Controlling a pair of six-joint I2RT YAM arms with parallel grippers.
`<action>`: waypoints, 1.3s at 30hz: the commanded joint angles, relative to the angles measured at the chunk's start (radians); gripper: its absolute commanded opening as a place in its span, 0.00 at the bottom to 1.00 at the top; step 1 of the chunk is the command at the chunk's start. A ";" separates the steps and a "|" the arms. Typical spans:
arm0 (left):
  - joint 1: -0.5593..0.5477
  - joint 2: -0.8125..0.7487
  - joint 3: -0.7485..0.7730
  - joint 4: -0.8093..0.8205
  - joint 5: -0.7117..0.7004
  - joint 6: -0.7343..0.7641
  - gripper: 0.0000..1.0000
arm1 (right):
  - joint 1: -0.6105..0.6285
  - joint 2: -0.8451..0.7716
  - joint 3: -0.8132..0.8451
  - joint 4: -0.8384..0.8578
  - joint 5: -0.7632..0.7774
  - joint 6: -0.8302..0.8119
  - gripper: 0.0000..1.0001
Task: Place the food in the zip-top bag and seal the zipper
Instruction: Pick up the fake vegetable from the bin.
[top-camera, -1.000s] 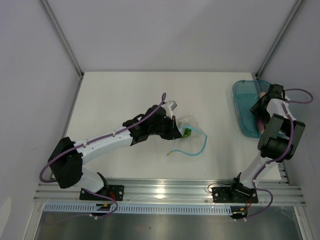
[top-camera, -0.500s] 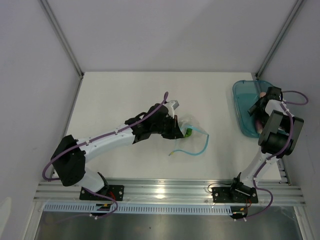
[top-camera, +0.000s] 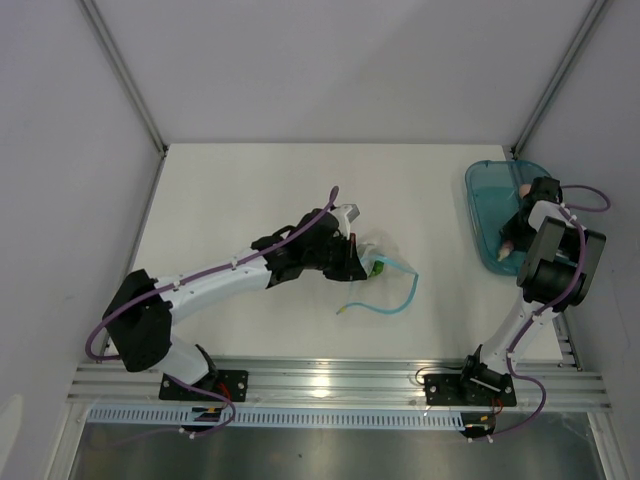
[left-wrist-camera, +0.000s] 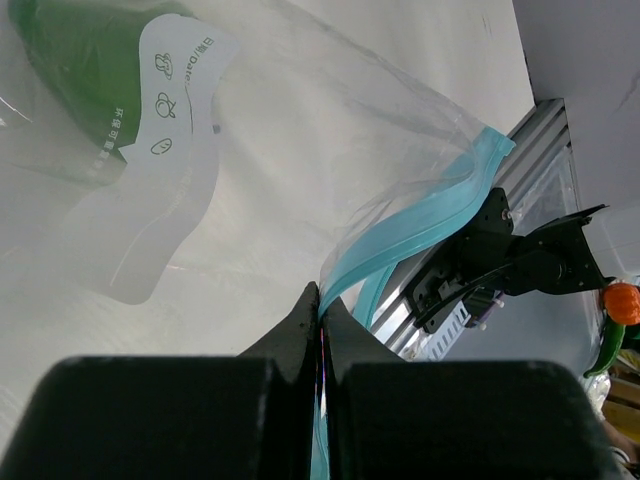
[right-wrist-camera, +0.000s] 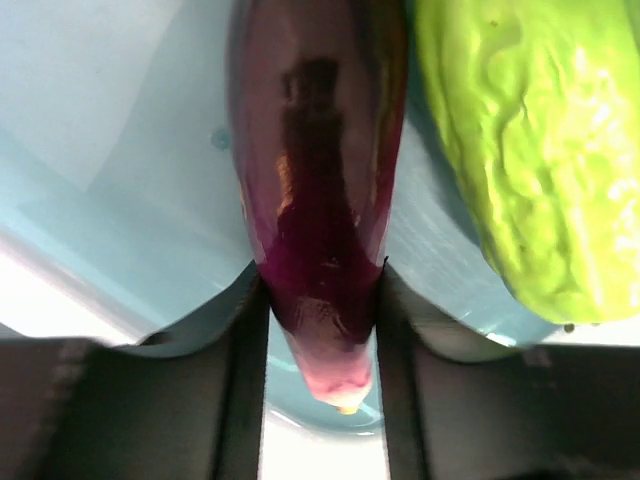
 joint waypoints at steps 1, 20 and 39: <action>-0.012 -0.017 0.032 -0.002 0.008 -0.009 0.01 | -0.001 0.021 0.001 0.014 -0.059 -0.004 0.31; -0.015 -0.080 0.005 -0.038 -0.045 -0.024 0.01 | 0.057 -0.412 -0.044 0.075 -0.365 0.134 0.00; -0.010 -0.077 0.046 -0.076 -0.065 0.009 0.01 | 0.709 -0.804 -0.100 -0.117 -0.789 0.145 0.00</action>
